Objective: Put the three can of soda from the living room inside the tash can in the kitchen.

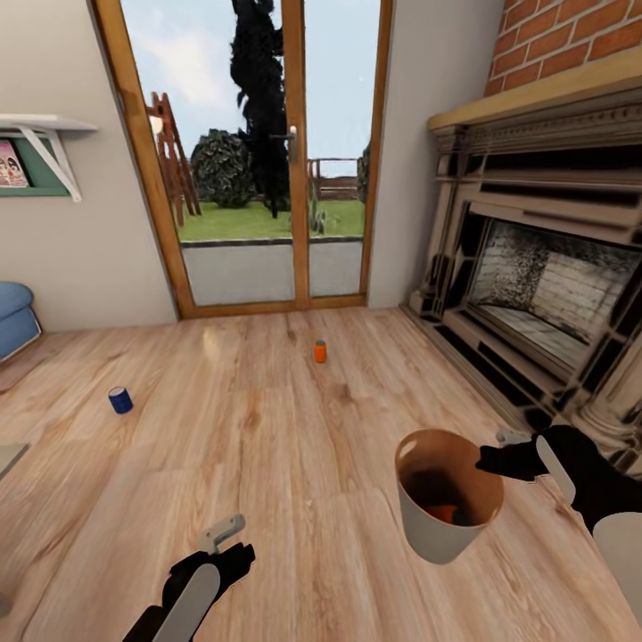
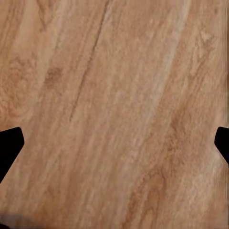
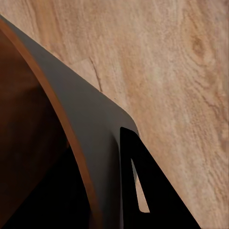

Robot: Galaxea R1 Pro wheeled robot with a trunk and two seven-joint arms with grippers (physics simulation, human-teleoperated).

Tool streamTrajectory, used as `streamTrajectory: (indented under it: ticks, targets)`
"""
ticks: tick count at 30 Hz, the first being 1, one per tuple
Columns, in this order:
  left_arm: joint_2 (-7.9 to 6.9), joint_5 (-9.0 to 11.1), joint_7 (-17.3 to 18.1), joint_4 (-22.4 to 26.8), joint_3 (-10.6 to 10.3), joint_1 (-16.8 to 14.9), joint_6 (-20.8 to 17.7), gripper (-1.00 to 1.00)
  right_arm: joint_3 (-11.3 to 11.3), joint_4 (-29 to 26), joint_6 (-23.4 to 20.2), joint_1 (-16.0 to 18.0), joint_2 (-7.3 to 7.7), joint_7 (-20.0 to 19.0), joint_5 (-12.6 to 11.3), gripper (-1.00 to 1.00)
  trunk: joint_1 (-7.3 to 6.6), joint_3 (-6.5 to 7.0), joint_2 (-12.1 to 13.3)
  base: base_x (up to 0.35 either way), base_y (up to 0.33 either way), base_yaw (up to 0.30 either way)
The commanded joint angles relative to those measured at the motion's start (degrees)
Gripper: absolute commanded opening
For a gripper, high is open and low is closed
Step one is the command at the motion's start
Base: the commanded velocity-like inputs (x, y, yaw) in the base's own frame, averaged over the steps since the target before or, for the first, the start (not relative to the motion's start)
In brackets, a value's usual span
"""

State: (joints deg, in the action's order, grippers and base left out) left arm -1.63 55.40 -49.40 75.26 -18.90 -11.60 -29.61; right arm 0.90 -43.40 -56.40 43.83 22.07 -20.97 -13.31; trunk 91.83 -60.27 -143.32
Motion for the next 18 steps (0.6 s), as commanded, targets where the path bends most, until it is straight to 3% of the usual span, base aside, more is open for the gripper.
streamTrajectory:
  ticks: [1, 18]
  targets:
    - [0.01, 0.01, 0.00, -0.01, 0.00, 0.00, 0.00, 1.00, -0.06, -0.01, -0.24, 0.03, -0.01, -0.28, -1.61, -1.00, -0.01, 0.01, 0.00, 0.346, -0.006, 0.000]
    - [0.11, 0.05, 0.05, -1.22, 0.00, -0.19, 0.03, 1.00, -0.07, -0.01, -0.03, 0.03, -0.02, -0.22, -1.55, -1.00, -0.01, 0.01, 0.00, 0.346, -0.001, 0.000]
